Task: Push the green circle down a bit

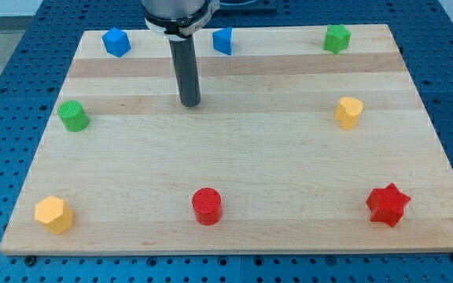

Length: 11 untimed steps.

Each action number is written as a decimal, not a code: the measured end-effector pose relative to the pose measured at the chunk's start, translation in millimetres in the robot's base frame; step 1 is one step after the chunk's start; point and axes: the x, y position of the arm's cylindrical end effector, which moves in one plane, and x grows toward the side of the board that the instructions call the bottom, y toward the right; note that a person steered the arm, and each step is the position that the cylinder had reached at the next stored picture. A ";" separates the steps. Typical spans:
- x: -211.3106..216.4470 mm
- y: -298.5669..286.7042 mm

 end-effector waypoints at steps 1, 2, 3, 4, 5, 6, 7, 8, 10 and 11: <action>-1.1 0.0; -5.6 0.0; -14.9 -15.4; -23.9 -50.3; -24.4 -91.4; -24.4 -136.2; -24.1 -194.5; -1.1 -217.0; 5.6 -213.4; 28.1 -180.9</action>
